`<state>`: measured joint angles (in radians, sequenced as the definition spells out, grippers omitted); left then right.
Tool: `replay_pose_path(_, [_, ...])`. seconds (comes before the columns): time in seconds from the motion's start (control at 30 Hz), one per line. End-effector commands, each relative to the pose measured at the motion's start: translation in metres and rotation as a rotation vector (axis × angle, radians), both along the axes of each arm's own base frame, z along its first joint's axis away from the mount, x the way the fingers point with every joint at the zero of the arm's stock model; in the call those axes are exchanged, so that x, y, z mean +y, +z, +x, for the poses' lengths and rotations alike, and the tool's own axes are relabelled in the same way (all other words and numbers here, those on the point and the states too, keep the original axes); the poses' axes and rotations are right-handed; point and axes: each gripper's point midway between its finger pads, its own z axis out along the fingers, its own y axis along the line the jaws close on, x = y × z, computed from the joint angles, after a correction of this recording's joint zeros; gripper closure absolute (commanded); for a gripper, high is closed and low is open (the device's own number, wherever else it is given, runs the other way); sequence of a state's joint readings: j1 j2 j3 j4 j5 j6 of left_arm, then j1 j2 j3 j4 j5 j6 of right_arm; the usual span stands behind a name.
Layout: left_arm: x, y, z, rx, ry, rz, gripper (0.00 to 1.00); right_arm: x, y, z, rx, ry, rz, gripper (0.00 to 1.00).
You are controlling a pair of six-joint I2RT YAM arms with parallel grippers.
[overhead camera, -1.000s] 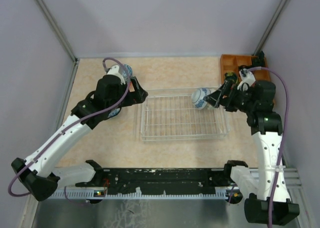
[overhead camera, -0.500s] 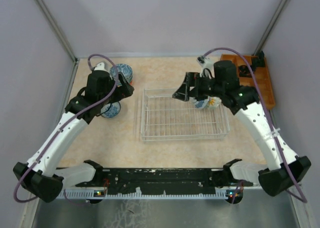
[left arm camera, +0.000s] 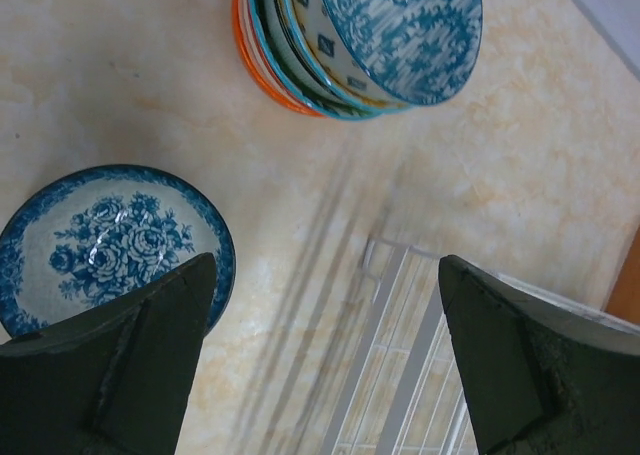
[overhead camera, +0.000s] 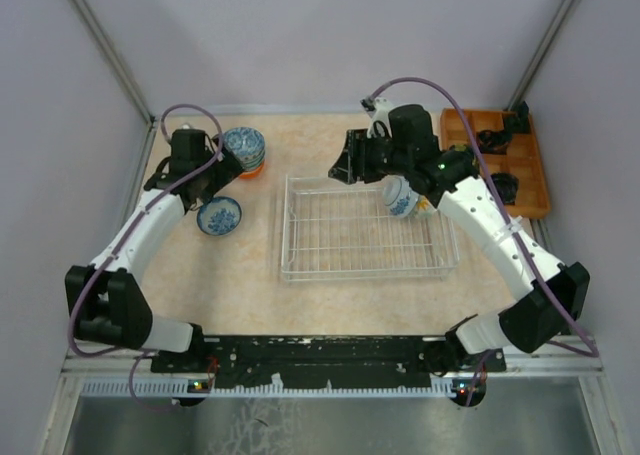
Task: Load the bowls into the dish rack
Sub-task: Pick up the bowl from the center of the board.
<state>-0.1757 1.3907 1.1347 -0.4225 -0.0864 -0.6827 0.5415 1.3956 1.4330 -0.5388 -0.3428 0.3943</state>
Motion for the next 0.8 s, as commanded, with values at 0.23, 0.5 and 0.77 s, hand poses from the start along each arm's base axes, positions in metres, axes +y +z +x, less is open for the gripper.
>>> replay_pose_path(0.23, [0.035,0.019,0.062,-0.096,0.217,-0.09,0.14,-0.004,0.038,0.013,-0.209,0.008,-0.018,0.48])
replay_pose_path(0.5, [0.031,0.002,0.09,-0.057,0.209,-0.095,0.48,-0.01,0.03,0.002,-0.211,0.02,-0.028,0.48])
replay_pose_path(0.77, [0.035,0.004,0.108,-0.062,0.212,-0.061,0.52,-0.01,0.022,0.0,-0.209,0.032,-0.033,0.48])
